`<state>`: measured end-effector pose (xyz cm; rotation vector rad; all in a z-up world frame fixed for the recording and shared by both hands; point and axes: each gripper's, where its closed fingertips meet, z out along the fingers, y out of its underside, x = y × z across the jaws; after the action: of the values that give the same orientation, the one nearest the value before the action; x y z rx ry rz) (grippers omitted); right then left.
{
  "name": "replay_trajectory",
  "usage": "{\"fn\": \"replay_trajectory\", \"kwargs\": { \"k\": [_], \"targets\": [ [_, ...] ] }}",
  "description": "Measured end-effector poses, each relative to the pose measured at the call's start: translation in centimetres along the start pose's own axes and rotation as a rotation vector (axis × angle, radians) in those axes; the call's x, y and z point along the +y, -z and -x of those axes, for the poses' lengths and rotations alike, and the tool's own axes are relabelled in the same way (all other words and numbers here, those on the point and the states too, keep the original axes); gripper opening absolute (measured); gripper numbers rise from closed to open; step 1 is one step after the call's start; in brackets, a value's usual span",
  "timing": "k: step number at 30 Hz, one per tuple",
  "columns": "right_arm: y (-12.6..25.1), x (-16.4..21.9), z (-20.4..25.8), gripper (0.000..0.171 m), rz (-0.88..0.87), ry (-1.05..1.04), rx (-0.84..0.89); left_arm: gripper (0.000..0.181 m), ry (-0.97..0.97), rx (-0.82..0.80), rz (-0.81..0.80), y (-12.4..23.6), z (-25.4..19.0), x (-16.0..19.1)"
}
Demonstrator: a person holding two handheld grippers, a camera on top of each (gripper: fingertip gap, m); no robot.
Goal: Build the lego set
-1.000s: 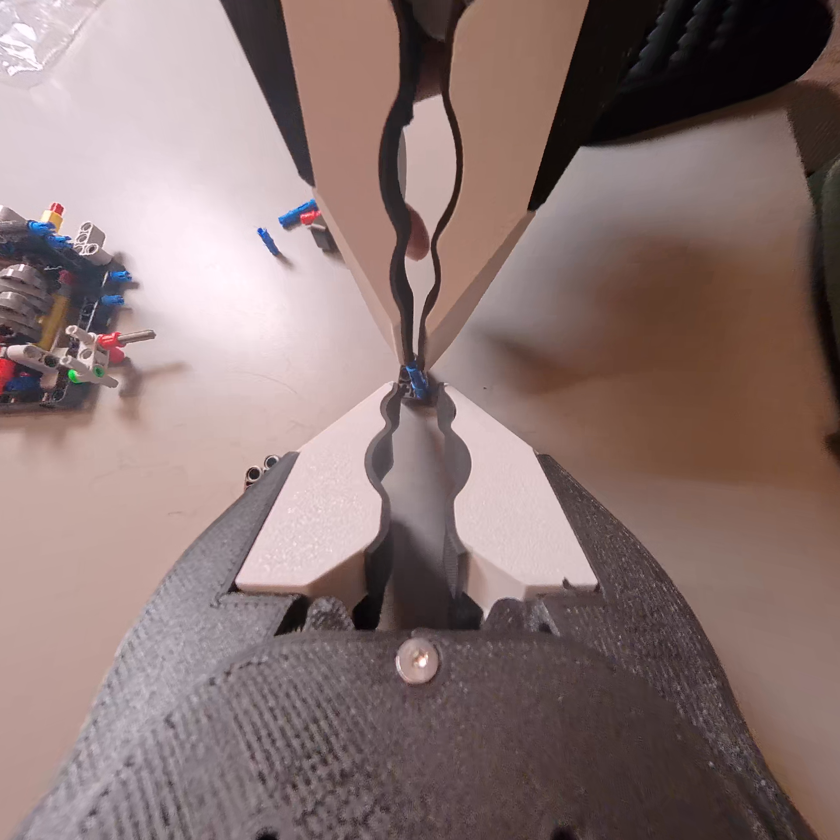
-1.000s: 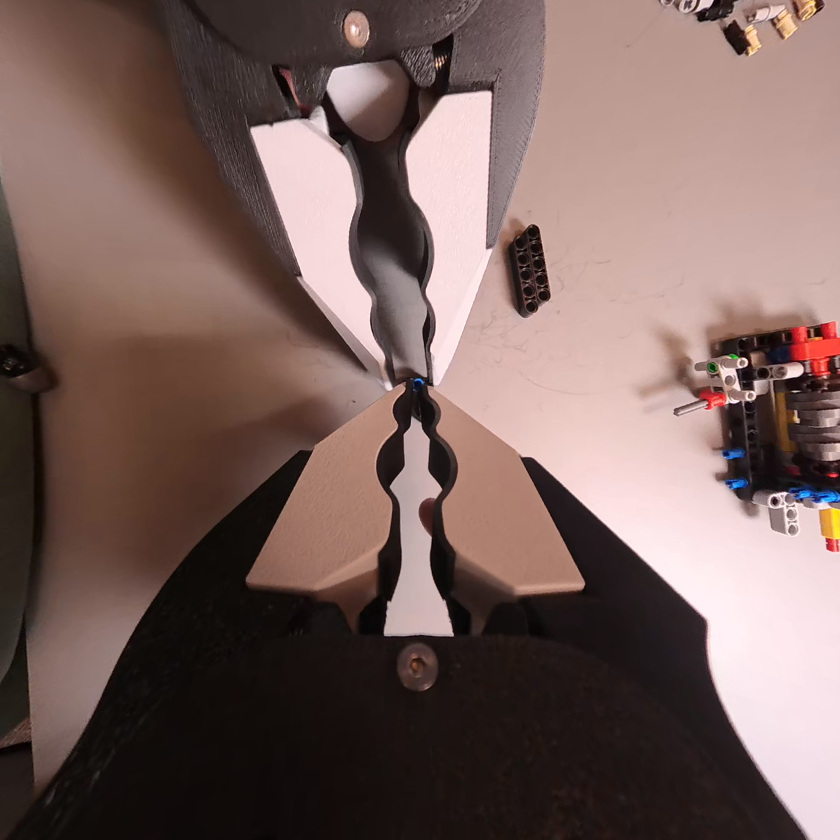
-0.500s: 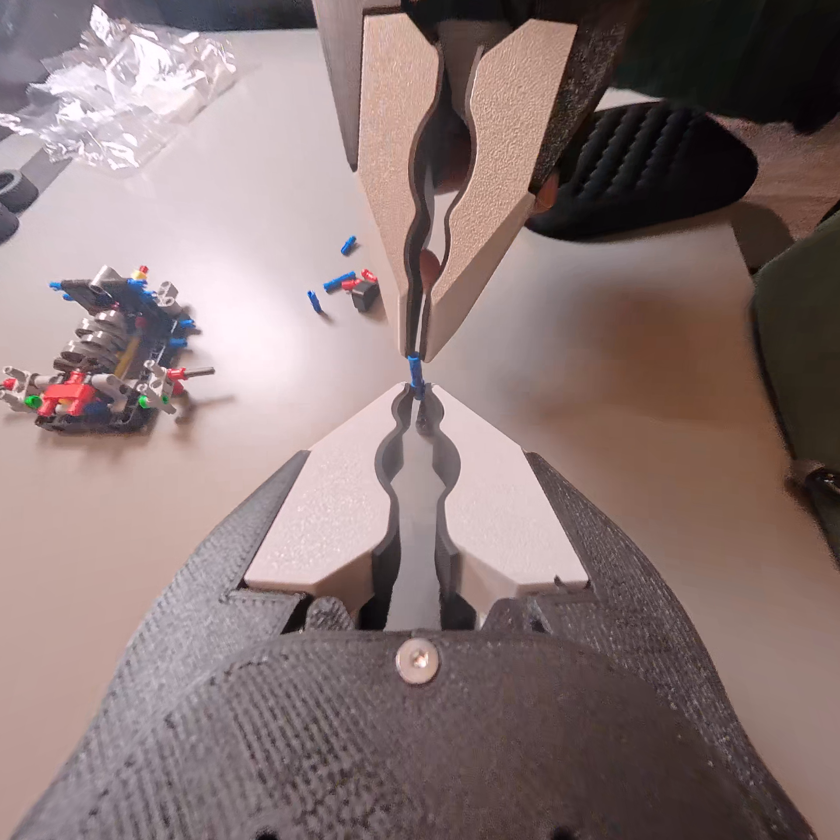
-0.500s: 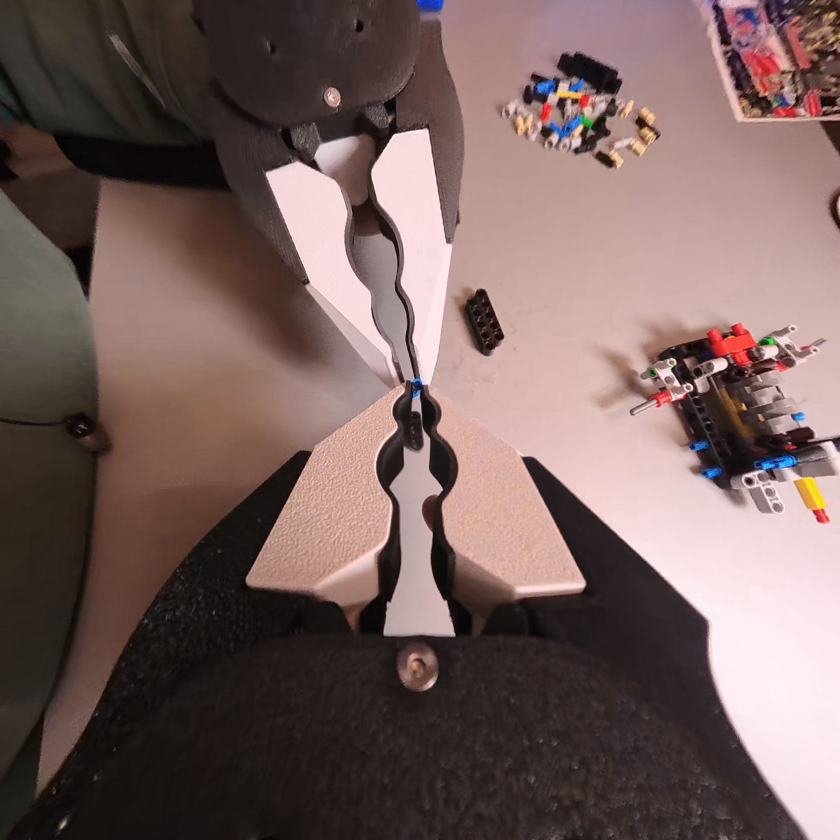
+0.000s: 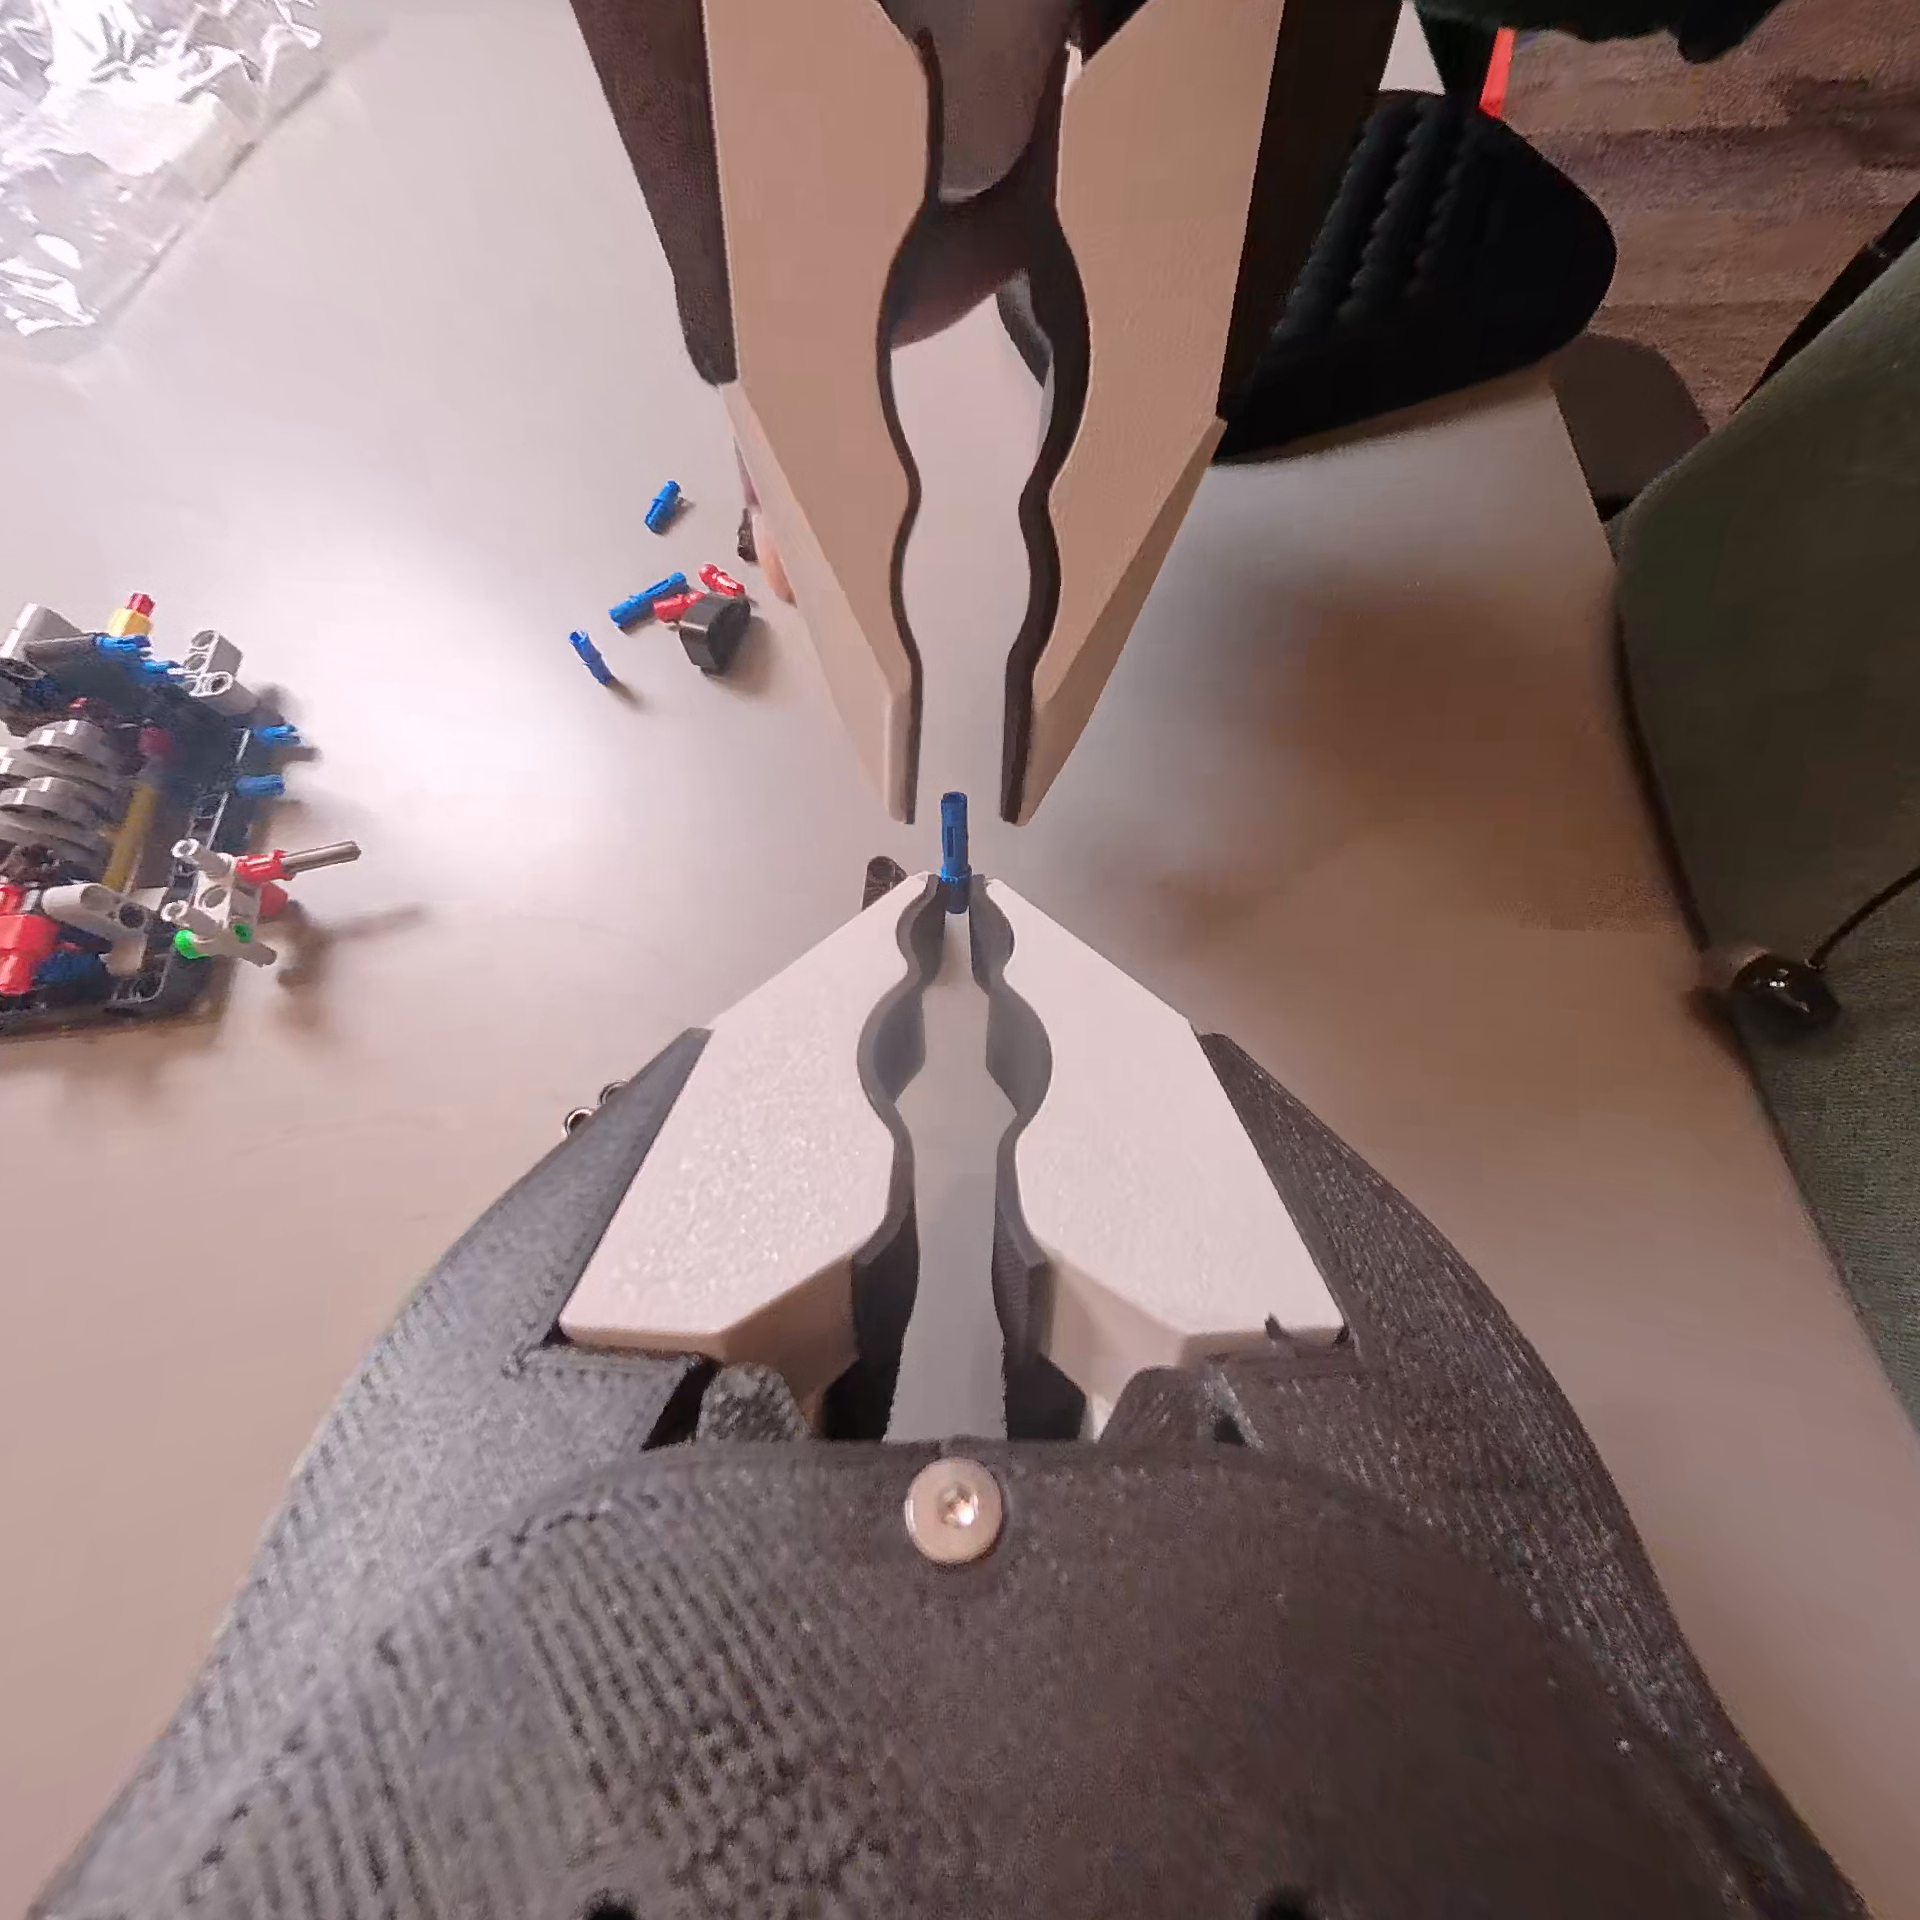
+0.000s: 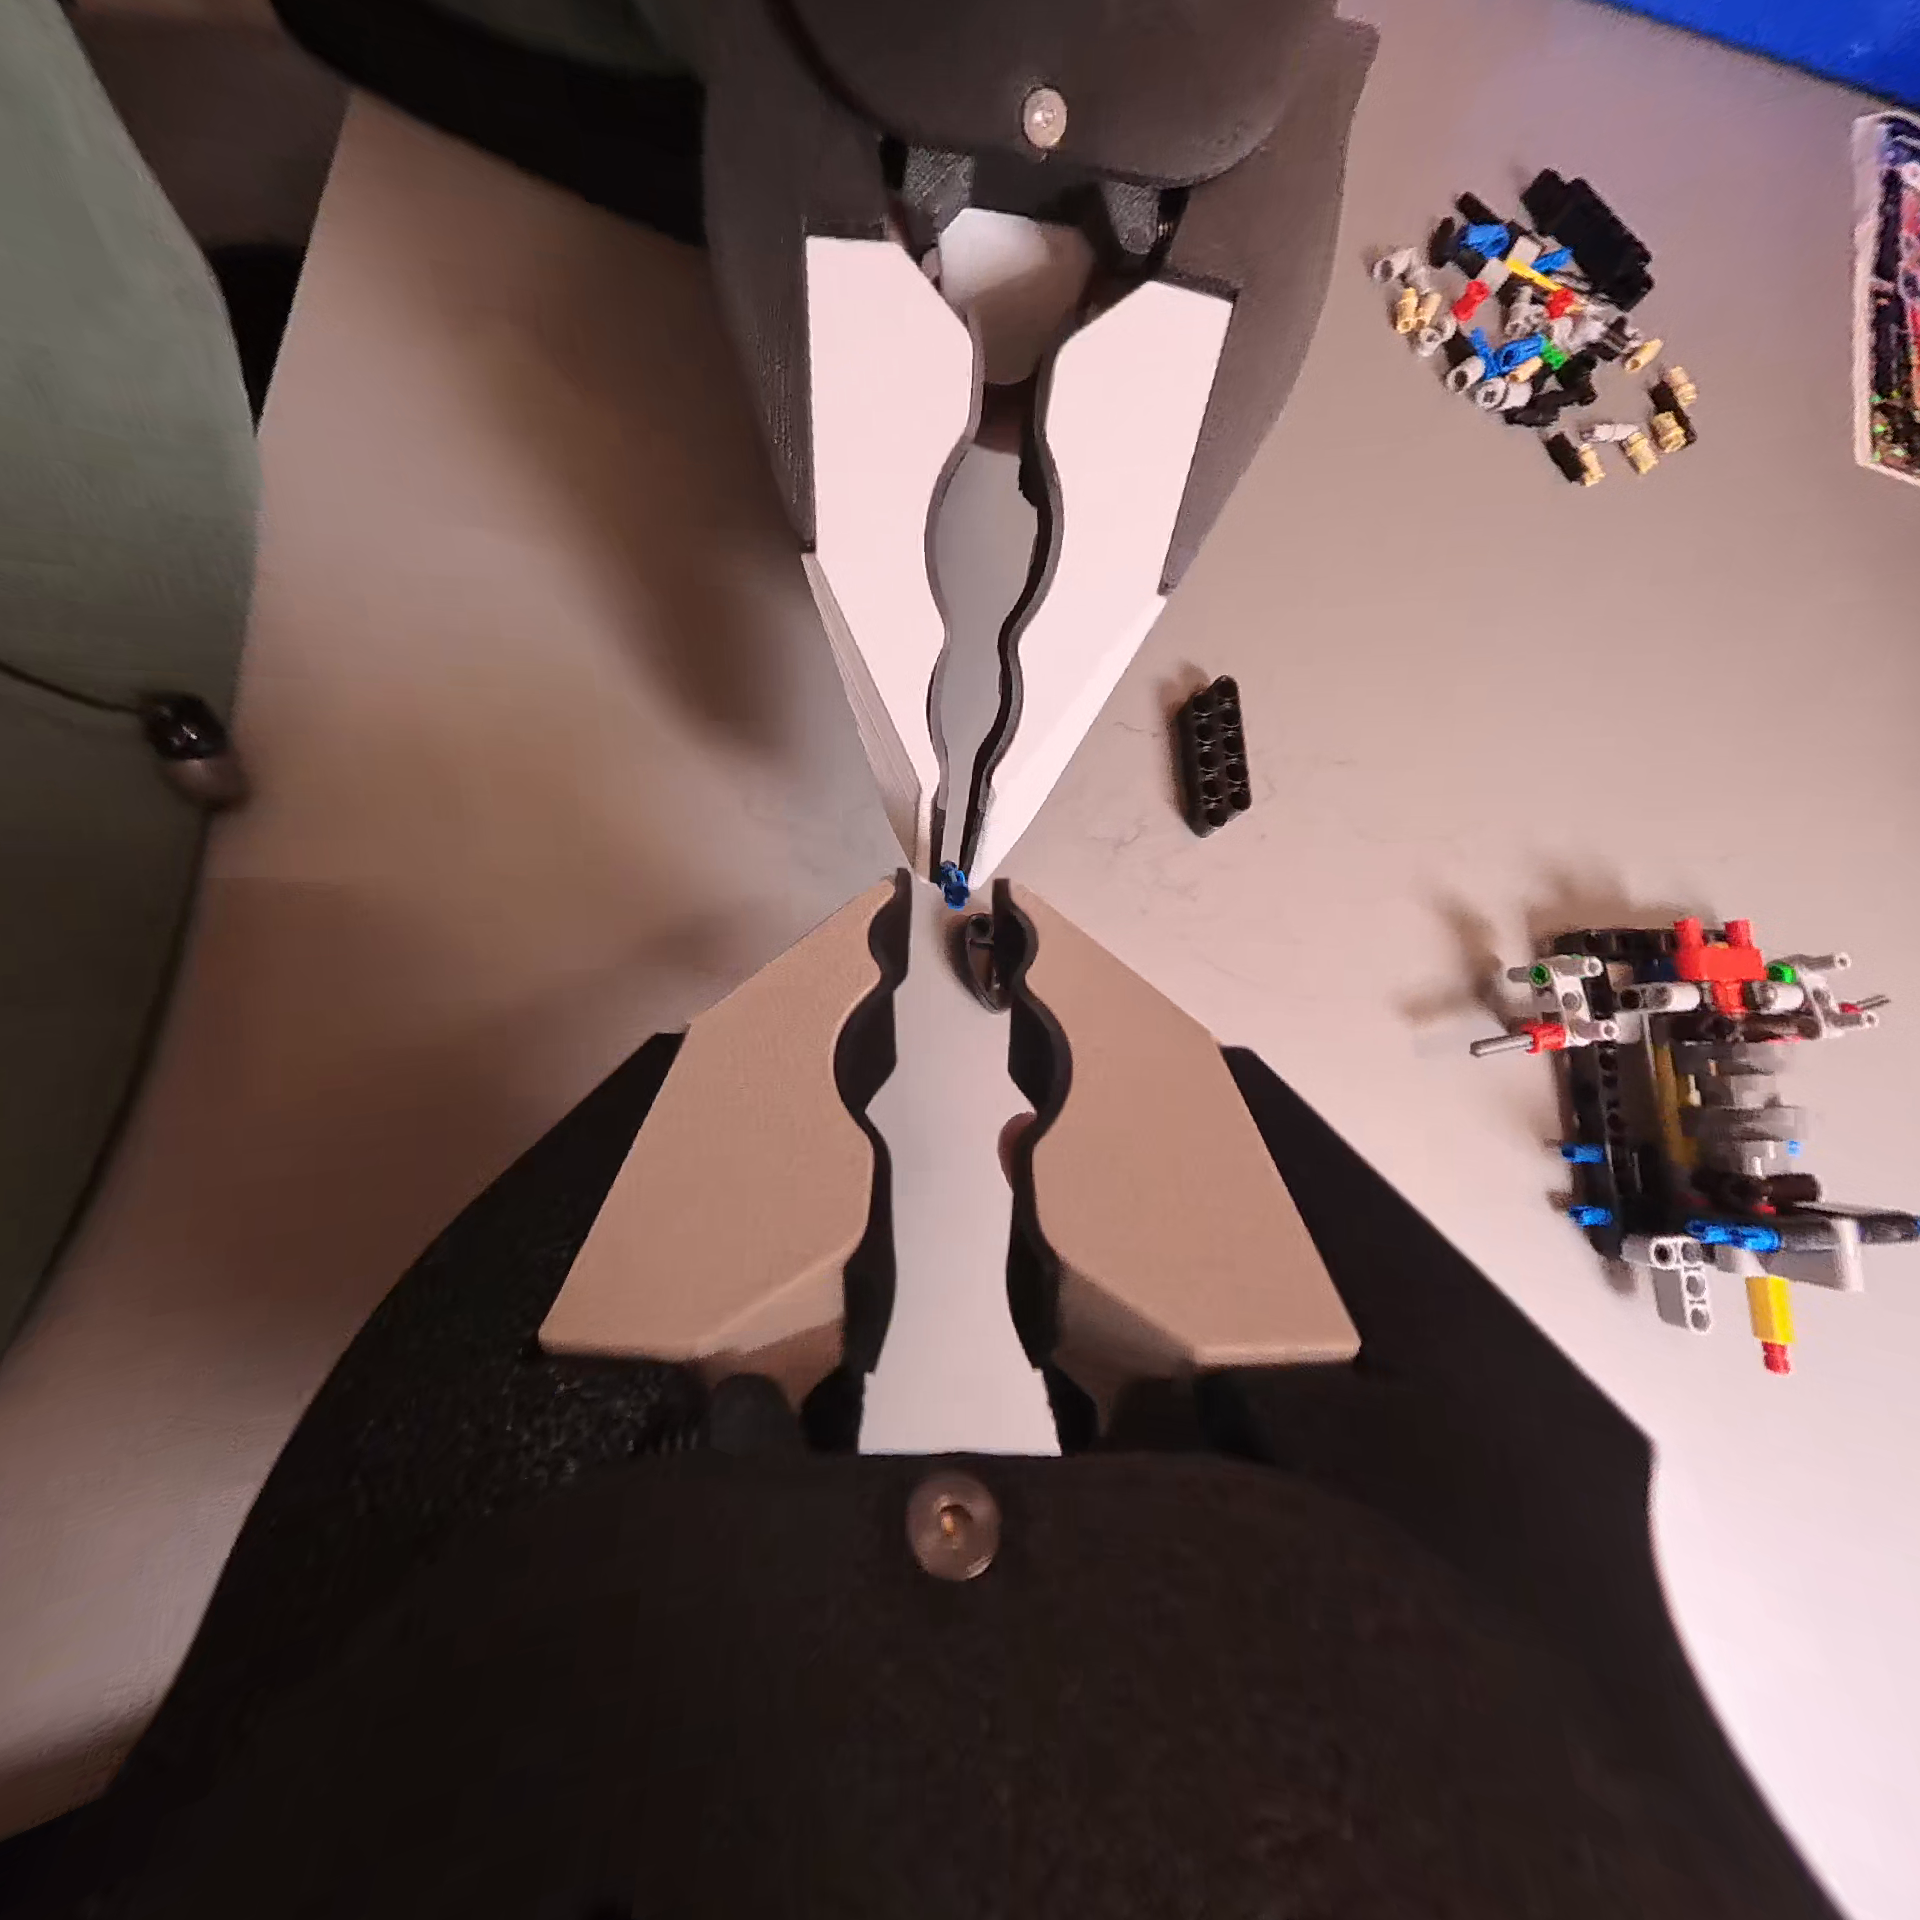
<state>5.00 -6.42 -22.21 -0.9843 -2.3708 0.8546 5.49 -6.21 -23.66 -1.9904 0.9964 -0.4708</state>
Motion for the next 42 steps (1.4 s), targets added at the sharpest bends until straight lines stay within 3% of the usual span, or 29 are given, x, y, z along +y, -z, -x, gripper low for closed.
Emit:
{"fn": "replay_trajectory", "kwargs": {
  "k": [11, 15, 19, 31, 42],
  "targets": [
    [-0.6, 0.5, -0.2, 0.001, 0.049, 0.011, -0.010, 0.002, 0.001, -0.012, 0.009, 0.0, 0.3, 0.3],
    [-0.5, 1.4, -0.7, 0.001, 0.135, -0.013, -0.021, 0.032, -0.024, -0.055, 0.034, 0.1, 1.3, 1.2],
    [-1.2, 1.8, -0.9, 0.001, 0.229, -0.025, -0.038, 0.041, -0.033, -0.045, 0.074, -0.8, 1.6, 2.4],
    [-2.2, 2.4, -0.8, 0.001, 0.411, -0.031, -0.104, 0.014, -0.035, -0.059, 0.083, -2.1, 1.5, 2.6],
    [-2.5, 2.1, -0.9, 0.001, 0.473, -0.056, -0.105, 0.013, -0.023, -0.071, 0.081, -2.0, 1.7, 2.7]
  ]
}}
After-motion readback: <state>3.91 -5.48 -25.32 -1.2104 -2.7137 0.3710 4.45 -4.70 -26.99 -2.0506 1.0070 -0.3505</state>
